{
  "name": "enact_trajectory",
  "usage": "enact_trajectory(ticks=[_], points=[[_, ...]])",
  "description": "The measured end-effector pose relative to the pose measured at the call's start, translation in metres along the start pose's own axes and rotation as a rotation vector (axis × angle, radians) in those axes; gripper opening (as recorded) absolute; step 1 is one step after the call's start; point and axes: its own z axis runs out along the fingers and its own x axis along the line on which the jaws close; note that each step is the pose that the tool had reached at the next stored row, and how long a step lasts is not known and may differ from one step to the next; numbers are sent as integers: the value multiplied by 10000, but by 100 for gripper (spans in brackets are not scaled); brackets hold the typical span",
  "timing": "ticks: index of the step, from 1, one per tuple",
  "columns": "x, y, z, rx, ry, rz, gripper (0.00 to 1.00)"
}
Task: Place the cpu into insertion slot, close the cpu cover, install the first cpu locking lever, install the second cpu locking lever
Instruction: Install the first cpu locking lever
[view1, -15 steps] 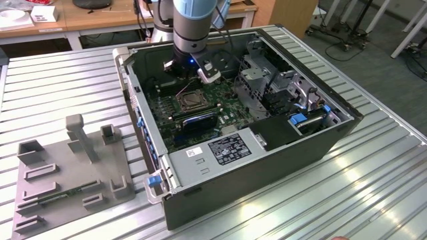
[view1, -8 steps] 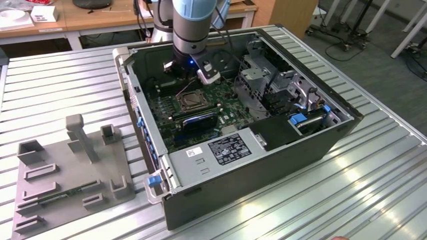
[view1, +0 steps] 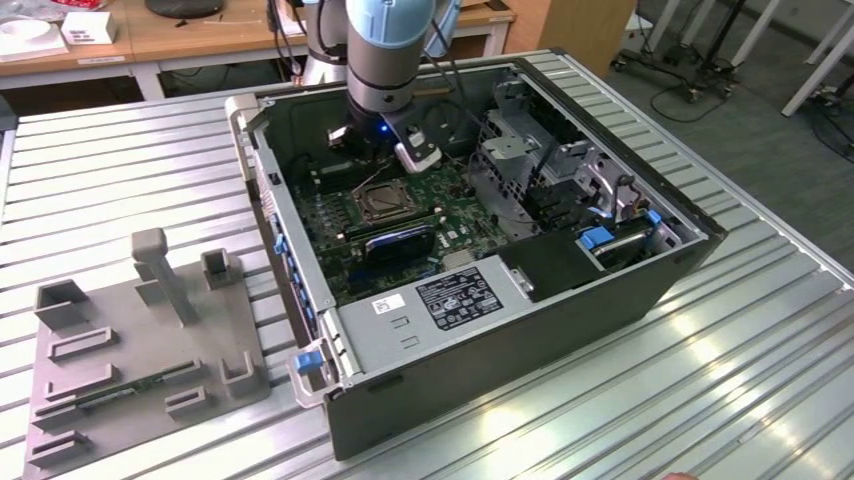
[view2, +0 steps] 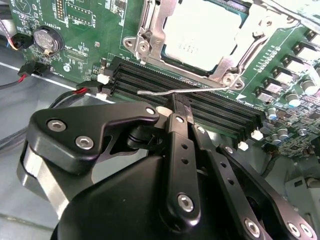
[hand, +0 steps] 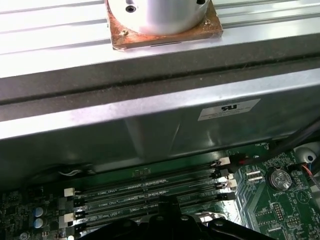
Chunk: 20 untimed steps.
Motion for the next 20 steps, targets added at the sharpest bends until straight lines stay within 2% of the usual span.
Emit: enact_trajectory(ticks=[12,20], points=[[-84,-11,59,0,0,0,11],[-95,-17,74,-2,-8,19,11]])
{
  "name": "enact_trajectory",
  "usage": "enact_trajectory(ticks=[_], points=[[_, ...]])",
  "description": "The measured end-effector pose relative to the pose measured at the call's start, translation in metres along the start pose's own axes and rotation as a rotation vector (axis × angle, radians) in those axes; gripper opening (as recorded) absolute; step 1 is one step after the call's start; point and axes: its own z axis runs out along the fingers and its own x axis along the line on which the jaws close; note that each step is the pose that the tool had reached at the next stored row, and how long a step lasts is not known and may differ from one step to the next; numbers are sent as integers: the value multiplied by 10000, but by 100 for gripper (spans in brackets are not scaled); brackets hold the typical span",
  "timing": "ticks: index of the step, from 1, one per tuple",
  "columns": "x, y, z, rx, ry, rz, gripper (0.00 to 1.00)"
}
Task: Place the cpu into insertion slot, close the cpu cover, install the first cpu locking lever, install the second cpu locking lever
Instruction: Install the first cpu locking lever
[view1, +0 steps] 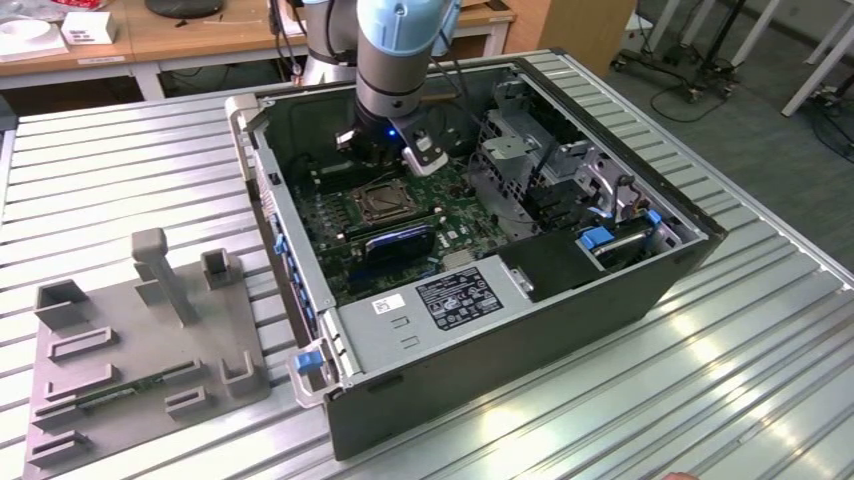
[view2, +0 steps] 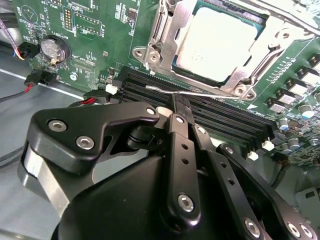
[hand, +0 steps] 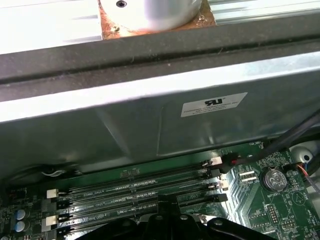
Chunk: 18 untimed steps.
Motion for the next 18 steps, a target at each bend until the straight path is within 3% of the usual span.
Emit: enact_trajectory(ticks=[18], points=[[-10,-39,-8,4,-21,58,11]])
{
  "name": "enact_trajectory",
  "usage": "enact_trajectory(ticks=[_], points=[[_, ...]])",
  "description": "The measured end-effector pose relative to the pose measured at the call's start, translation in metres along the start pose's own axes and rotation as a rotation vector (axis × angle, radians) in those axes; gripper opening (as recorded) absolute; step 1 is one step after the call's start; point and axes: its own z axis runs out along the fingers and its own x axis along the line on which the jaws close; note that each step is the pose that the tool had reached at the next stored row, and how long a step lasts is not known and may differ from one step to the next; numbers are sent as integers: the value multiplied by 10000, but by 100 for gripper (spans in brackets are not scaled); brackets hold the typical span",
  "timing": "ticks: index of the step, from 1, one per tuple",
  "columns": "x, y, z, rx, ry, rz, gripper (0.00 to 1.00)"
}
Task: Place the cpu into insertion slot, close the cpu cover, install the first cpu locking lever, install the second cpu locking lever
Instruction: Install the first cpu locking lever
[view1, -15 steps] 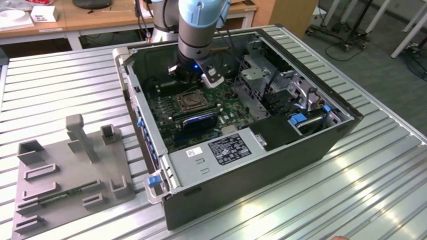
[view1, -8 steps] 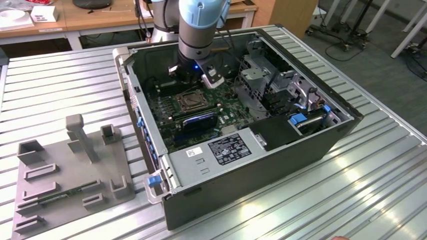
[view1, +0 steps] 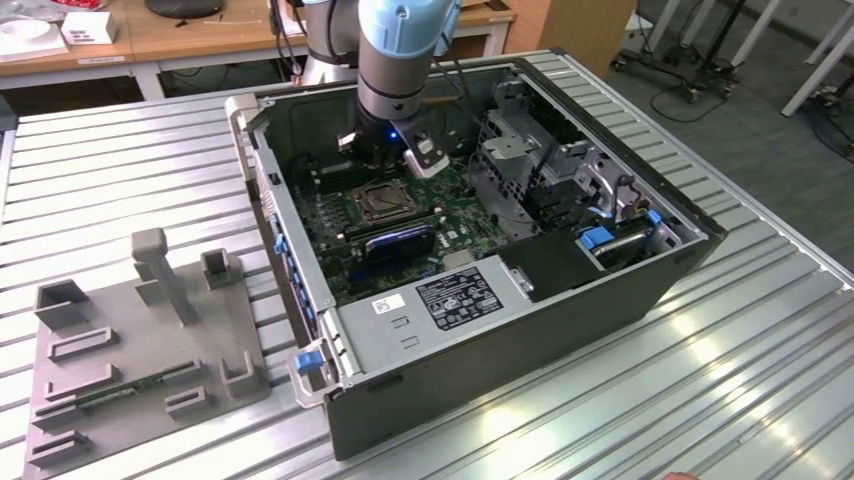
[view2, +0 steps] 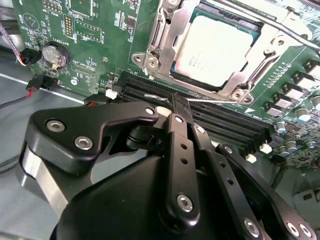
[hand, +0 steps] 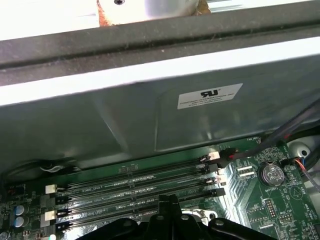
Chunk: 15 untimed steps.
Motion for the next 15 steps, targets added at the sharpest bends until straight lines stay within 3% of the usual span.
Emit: enact_trajectory(ticks=[12,15], points=[[-14,-4,16,20,-16,28,11],[24,-11,13,16,-28,23,11]])
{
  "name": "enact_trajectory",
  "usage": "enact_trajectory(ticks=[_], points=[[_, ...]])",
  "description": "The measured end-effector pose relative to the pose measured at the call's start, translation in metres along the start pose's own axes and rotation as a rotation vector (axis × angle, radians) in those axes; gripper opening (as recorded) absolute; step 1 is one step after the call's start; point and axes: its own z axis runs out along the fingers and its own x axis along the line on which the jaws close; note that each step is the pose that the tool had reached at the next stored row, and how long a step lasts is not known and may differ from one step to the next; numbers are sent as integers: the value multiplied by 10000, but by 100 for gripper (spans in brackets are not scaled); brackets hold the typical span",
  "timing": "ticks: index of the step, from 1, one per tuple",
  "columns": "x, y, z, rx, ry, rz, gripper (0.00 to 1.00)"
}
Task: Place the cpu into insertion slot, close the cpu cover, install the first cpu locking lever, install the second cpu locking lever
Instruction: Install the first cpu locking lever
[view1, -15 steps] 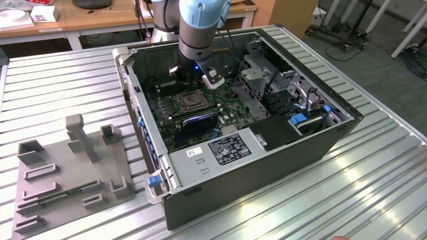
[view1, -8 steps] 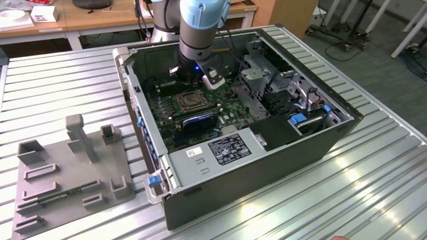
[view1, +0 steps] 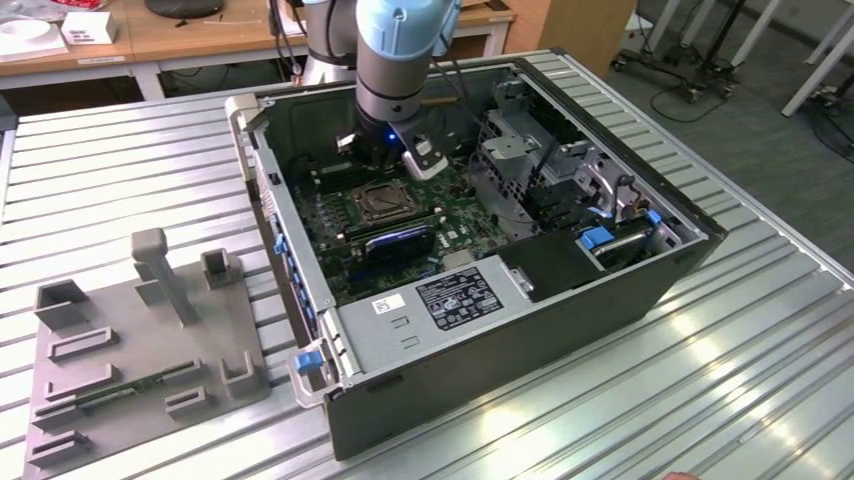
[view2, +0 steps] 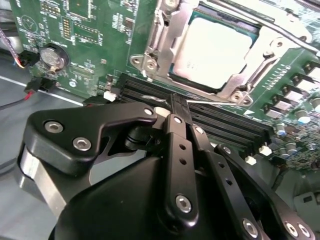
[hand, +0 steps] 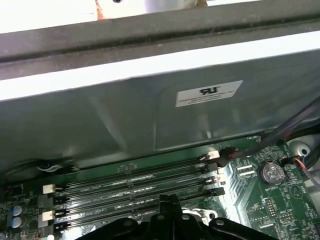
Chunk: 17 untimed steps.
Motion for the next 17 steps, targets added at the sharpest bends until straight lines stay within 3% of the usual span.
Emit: enact_trajectory(ticks=[8,17], points=[[73,-4,3,92,-18,-10,11],[79,12,26,97,-20,-10,11]])
